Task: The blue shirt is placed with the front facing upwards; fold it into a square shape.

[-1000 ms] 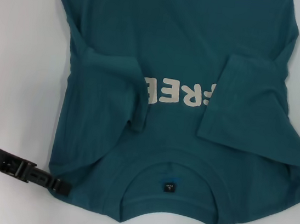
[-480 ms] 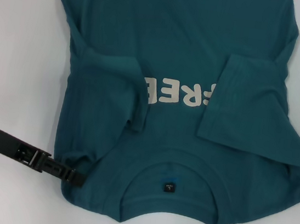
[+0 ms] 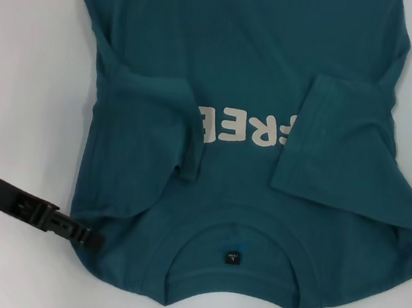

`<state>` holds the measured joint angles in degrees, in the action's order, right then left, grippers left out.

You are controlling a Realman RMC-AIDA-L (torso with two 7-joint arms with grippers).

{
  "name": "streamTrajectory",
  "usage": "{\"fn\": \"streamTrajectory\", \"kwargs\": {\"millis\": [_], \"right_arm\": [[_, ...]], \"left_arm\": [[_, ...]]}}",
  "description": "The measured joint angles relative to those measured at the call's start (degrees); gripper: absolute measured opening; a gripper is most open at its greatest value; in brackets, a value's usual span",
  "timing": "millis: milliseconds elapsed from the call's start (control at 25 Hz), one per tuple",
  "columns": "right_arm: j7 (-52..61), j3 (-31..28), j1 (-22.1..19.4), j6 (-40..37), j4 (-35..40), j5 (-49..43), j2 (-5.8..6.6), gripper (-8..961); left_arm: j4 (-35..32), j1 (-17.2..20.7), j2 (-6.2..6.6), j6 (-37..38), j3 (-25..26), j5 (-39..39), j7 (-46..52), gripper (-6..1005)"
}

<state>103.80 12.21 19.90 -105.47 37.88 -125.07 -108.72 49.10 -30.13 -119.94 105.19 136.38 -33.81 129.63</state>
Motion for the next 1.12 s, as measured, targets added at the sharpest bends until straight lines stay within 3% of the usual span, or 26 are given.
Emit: {"fn": "streamTrajectory", "kwargs": {"millis": [240, 640, 1120], "right_arm": [[0.0, -0.1, 0.1, 0.0, 0.0, 0.0, 0.0, 915], [0.0, -0.2, 0.1, 0.0, 0.0, 0.0, 0.0, 915], [0.0, -0.2, 0.0, 0.0, 0.0, 0.0, 0.0, 915]], "left_arm": [[0.1, 0.0, 0.48, -0.1, -0.2, 0.0, 0.7, 874], [-0.3, -0.5, 0.0, -0.3, -0.9, 1.4, 0.7, 862], [-0.3, 0.2, 0.92, -0.3, -0.5, 2.4, 1.6, 834]]}}
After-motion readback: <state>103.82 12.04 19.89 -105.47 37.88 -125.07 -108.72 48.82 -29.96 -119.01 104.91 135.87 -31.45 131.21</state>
